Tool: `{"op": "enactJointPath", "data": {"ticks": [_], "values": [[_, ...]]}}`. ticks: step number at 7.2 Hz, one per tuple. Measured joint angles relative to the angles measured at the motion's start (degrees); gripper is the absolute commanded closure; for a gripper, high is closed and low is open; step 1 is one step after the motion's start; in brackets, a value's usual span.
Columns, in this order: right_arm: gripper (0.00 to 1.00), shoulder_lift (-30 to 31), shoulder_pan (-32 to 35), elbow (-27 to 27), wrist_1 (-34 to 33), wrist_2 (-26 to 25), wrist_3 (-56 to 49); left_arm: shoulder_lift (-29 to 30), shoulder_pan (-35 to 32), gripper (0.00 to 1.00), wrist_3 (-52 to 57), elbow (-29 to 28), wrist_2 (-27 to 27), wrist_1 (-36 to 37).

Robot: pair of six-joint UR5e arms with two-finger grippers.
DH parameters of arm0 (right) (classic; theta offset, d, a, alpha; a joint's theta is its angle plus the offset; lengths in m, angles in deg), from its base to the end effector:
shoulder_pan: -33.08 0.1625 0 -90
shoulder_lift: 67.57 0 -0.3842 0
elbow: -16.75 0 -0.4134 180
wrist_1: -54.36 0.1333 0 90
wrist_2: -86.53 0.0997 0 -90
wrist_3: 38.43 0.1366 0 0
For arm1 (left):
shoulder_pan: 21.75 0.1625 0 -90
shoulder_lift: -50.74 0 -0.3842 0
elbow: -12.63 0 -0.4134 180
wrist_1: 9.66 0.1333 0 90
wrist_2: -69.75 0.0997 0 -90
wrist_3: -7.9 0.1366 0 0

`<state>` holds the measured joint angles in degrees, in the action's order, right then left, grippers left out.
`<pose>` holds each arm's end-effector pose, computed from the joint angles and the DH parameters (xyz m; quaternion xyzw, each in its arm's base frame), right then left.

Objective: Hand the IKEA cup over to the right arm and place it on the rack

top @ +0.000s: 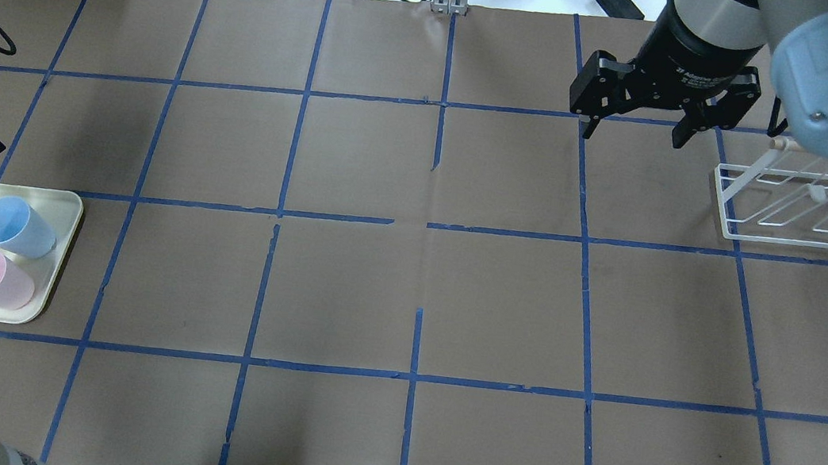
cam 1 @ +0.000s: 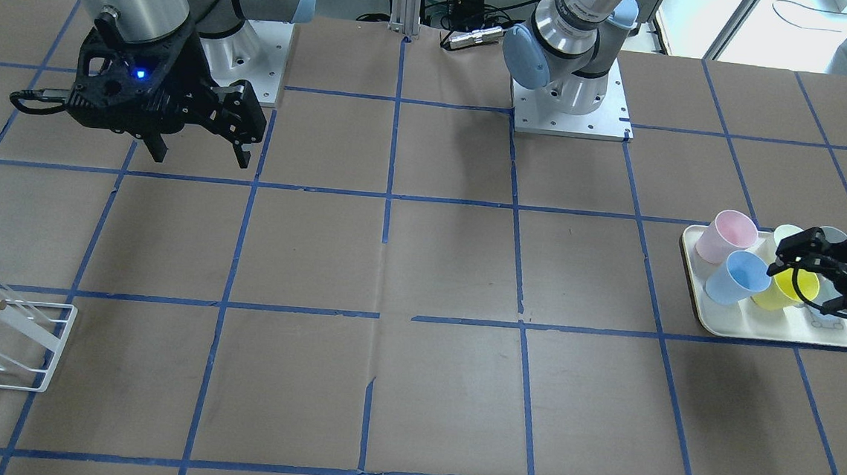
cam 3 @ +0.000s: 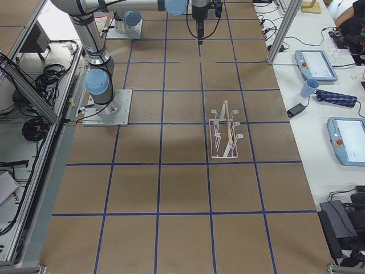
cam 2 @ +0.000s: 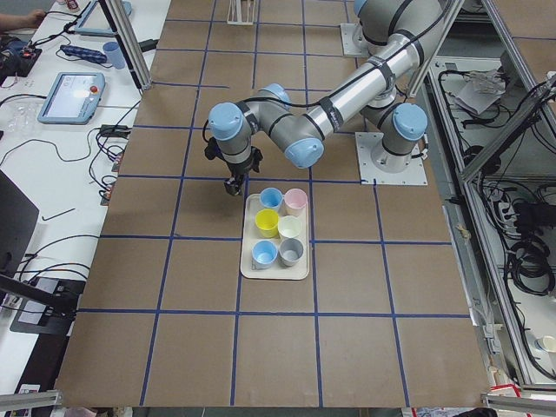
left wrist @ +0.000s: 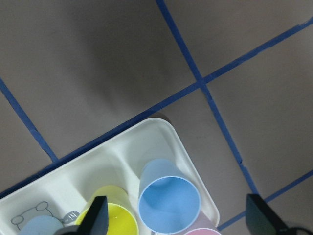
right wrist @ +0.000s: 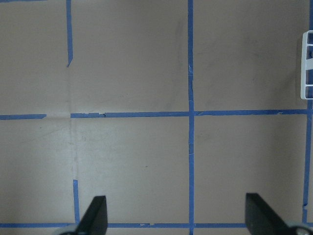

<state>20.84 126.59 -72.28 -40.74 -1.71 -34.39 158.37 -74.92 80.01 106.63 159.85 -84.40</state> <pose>0.1699 -0.5247 0.4137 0.0040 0.9991 -0.0380 0.0179 0.2439 -0.5477 0.2295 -0.3026 -0.9515 -0.0330 0.0447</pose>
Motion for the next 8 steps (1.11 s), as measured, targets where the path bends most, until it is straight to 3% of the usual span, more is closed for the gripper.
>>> {"op": "enactJointPath", "data": {"ticks": [3,8], "values": [[0.00,0.0,0.0,0.0,0.0,0.0,0.0,-0.4,0.1,0.00,5.2,6.1,1.4,7.5],[0.00,0.0,0.1,0.0,-0.2,0.0,0.0,0.8,0.3,0.00,13.9,7.8,3.6,9.8]]}}
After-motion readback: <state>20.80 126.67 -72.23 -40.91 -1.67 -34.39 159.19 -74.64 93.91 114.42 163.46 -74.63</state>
